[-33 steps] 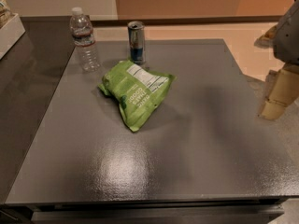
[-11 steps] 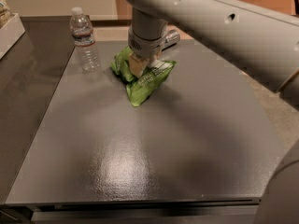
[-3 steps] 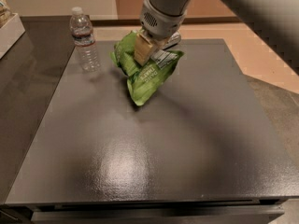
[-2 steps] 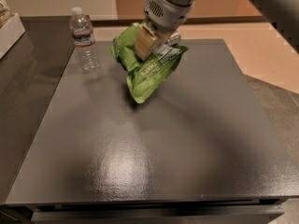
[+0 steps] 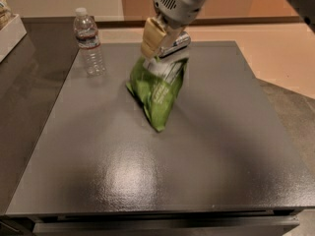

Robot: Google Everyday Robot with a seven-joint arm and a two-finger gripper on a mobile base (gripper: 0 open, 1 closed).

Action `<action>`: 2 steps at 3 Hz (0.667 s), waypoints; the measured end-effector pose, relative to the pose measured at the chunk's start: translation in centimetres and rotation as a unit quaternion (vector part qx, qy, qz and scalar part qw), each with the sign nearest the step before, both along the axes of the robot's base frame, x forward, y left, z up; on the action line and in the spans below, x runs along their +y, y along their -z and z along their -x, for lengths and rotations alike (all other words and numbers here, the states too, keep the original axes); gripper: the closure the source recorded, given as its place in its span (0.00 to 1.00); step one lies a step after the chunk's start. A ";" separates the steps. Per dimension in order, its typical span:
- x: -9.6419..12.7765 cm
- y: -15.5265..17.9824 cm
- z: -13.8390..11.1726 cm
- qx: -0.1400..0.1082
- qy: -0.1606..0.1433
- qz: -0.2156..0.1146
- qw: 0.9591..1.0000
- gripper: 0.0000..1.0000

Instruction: Pick green rice chip bag

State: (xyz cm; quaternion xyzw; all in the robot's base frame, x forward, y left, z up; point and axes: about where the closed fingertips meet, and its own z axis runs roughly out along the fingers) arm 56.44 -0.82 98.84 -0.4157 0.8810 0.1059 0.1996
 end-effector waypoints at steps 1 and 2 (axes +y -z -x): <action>0.2 0.0 0.0 -0.001 -0.001 -0.001 1.000 0.00; 0.2 0.0 0.0 -0.001 -0.001 -0.001 1.000 0.00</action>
Offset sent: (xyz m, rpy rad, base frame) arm 0.0003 0.0015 -0.0002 0.0010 -0.0017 0.0017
